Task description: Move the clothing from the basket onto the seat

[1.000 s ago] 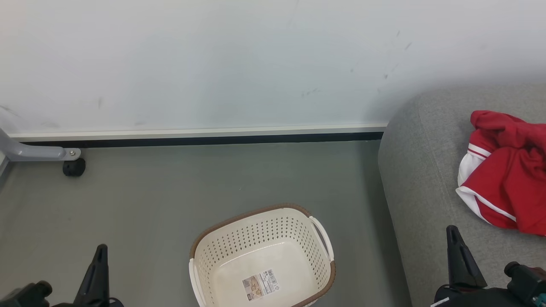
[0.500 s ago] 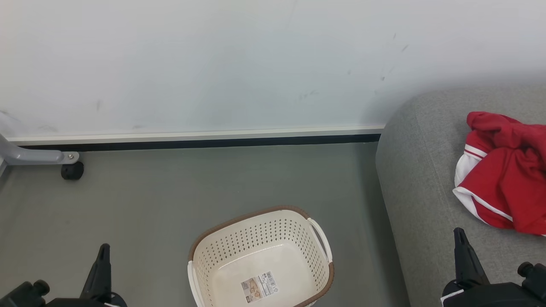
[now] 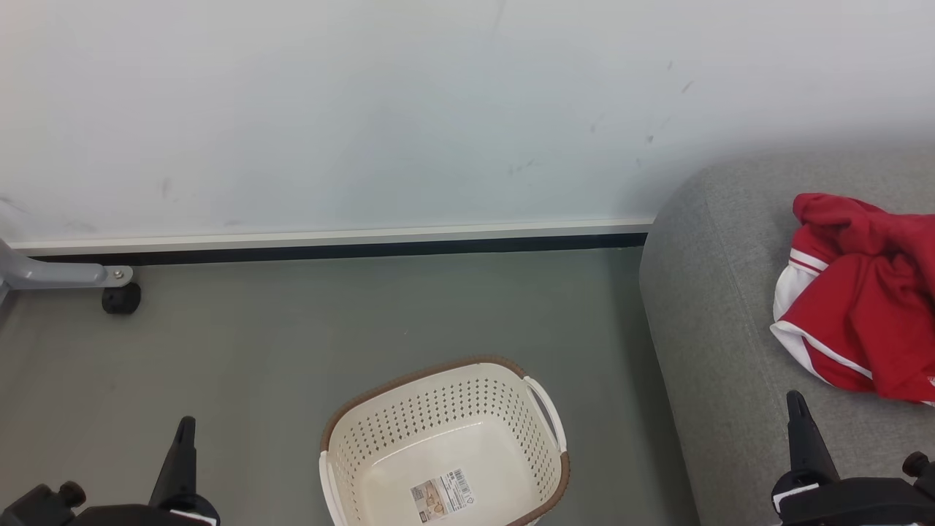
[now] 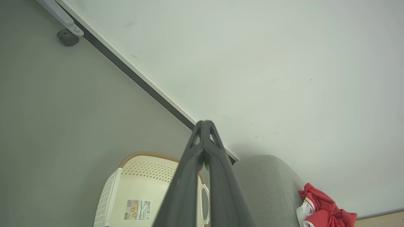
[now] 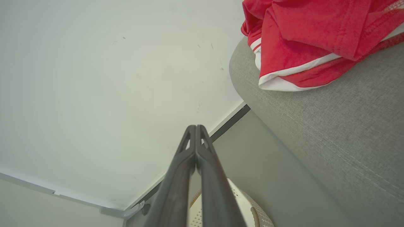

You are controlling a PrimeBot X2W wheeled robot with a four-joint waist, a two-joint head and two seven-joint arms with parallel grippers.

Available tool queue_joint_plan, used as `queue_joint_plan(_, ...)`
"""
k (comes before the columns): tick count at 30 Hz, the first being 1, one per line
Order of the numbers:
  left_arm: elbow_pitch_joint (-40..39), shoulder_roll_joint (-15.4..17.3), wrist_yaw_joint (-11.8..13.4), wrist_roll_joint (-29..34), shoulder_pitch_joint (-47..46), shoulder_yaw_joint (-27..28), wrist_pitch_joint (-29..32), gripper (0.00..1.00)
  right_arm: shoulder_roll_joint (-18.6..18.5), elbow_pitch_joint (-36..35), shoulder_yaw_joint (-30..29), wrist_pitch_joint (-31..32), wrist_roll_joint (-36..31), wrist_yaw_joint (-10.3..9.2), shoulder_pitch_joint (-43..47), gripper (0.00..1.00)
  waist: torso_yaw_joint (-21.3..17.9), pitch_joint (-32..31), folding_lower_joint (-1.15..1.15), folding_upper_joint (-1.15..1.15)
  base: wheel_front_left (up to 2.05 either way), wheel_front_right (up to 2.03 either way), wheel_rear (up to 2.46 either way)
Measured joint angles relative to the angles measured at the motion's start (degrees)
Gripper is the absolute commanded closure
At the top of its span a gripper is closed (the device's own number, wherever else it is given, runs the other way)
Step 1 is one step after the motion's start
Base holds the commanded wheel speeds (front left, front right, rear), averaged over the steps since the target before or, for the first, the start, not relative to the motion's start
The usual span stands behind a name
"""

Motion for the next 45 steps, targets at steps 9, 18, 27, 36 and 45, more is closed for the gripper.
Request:
queue_joint_plan(9, 1.1, -1.7, -0.9, -5.1, -1.0, 1.5, 1.7, 1.00, 0.3, 1.6, -1.3, 1.6, 7.3, 0.55, -0.6, 1.00, -0.2, -0.3, 0.00, 0.00, 0.00, 0.00, 0.00)
queue_joint_plan(18, 2.3, -3.4, -1.8, -9.5, -1.4, 2.9, 3.5, 1.00, 0.5, 3.2, -2.6, 3.2, 14.6, 1.31, -1.7, 1.00, -0.5, -0.6, 0.00, 0.00, 0.00, 0.00, 0.00)
queue_joint_plan(27, 3.4, -5.1, -2.8, -13.7, -2.5, 4.4, 5.1, 1.00, 0.8, 4.7, -3.9, 4.9, 21.9, 2.01, -2.7, 1.00, -0.7, -0.9, 0.00, 0.00, 0.00, 0.00, 0.00)
queue_joint_plan(36, 4.5, -6.8, -3.8, -18.3, -3.4, 5.8, 7.0, 1.00, 1.1, 6.3, -5.2, 6.5, 29.2, 2.75, -3.3, 1.00, -0.9, -1.2, 0.00, 0.00, 0.00, 0.00, 0.00)
queue_joint_plan(45, 5.7, -8.5, -4.8, -23.2, -4.0, 7.2, 8.6, 1.00, 1.4, 7.7, -6.4, 8.0, 36.5, 3.47, -4.0, 1.00, -1.2, -1.5, 0.00, 0.00, 0.00, 0.00, 0.00)
